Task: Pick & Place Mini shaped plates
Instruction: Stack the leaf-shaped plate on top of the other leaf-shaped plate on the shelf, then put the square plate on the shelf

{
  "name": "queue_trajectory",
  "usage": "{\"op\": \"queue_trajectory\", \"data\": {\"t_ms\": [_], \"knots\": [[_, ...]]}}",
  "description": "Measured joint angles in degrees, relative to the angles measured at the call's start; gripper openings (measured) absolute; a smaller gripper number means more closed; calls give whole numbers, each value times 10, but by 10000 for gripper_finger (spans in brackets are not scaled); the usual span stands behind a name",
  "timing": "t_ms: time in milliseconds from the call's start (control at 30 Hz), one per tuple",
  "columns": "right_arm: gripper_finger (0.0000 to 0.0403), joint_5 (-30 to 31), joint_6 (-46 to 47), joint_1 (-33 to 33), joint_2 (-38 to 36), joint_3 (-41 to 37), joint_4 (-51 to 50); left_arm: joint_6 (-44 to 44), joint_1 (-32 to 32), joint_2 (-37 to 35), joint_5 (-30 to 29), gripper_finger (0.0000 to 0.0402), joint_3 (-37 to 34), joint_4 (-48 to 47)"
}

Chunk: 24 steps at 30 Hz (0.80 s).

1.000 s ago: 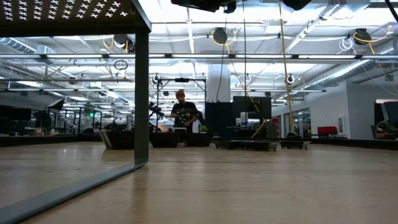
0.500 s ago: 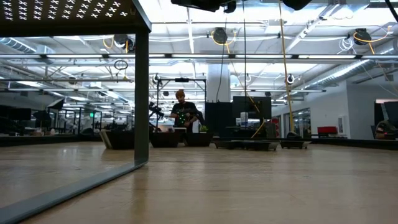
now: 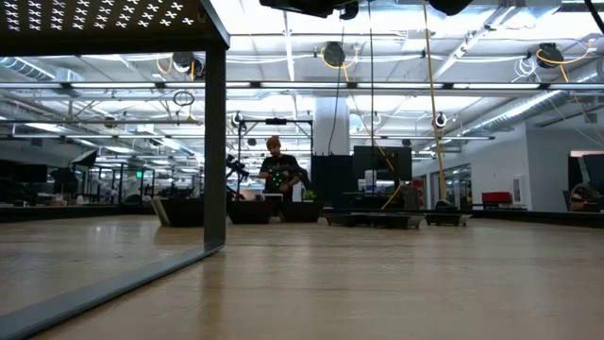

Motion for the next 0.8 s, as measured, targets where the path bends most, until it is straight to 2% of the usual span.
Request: {"op": "queue_trajectory", "data": {"t_ms": [233, 433, 533, 567, 667, 800], "knots": [[89, 0, 0, 0, 0, 0, 0, -8, -1, 0, -26, 102, 0, -4], [89, 2, 0, 1, 0, 0, -7, -9, -1, 0, 4, 162, 0, -4], [89, 4, 0, 8, 0, 0, -9, 29, 5, -9, 22, 180, 0, -1], [89, 5, 0, 13, 0, 0, -9, 38, 7, -15, 11, 184, 0, 5], [91, 9, -6, 35, -8, 0, -18, 69, 9, -46, -78, 193, 0, 57], [97, 77, -32, 66, -27, 0, -50, 174, 9, -95, -223, 201, 0, 138]]}}
